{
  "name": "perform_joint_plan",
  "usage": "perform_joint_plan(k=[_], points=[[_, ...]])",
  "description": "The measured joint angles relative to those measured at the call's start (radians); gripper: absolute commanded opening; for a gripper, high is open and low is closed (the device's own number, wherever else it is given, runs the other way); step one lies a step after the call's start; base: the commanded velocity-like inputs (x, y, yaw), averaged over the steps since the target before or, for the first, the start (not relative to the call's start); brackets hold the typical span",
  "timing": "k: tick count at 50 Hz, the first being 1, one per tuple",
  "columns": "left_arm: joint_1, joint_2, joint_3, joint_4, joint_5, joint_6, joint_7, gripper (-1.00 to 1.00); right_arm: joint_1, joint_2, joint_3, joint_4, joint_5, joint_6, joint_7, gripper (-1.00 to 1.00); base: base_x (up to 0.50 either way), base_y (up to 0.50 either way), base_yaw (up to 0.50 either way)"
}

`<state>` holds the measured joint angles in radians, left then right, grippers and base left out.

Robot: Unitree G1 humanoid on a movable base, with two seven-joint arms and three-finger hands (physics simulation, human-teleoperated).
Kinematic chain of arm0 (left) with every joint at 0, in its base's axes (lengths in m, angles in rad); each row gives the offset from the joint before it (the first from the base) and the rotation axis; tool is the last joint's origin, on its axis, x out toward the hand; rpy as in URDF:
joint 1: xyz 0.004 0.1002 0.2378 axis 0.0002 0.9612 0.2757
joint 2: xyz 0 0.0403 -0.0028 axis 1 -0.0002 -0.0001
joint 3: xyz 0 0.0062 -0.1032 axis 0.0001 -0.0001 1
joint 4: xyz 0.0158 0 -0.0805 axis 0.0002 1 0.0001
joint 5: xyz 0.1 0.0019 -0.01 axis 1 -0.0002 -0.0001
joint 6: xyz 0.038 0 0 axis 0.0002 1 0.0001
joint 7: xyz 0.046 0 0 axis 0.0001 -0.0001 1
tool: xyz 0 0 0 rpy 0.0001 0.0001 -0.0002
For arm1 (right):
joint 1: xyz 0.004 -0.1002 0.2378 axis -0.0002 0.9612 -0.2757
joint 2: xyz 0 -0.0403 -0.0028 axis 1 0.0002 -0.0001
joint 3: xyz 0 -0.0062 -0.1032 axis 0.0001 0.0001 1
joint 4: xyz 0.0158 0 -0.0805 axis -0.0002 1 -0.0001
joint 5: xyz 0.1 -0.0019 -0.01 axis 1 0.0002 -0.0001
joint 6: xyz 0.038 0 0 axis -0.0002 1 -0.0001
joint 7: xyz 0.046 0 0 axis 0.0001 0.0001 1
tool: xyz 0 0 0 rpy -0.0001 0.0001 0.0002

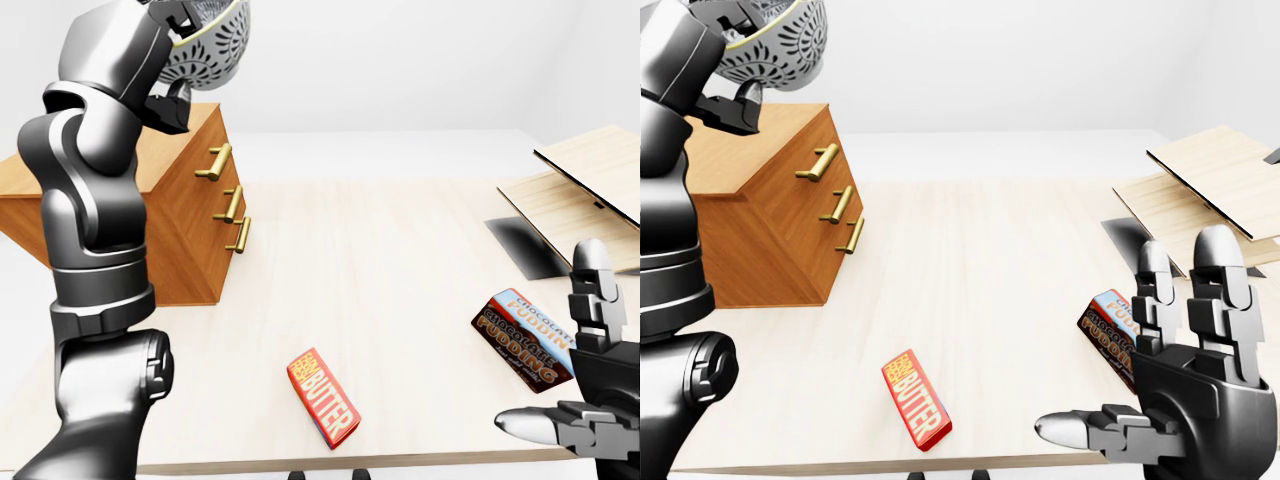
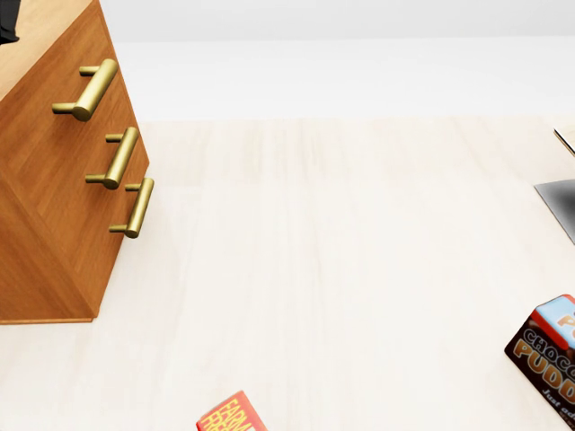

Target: Close the top drawer of the cabinet and put the bowl on top of it.

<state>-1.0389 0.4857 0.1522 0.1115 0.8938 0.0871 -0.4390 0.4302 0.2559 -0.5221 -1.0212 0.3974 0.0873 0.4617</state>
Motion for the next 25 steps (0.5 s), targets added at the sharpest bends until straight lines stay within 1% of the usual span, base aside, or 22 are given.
perform_joint_plan(k=[11, 25], points=[[0.009, 0.057, 0.019, 0.030, -0.055, 0.000, 0.038, -1.00, 0.006, 0.003, 0.001, -0.005, 0.001, 0.000, 0.001, 1.00, 0.00, 0.00, 0.00], [-0.005, 0.121, 0.035, 0.157, -0.107, 0.000, 0.143, -1.00, 0.002, 0.000, 0.023, 0.022, -0.020, 0.000, 0.001, 1.00, 0.00, 0.00, 0.00]])
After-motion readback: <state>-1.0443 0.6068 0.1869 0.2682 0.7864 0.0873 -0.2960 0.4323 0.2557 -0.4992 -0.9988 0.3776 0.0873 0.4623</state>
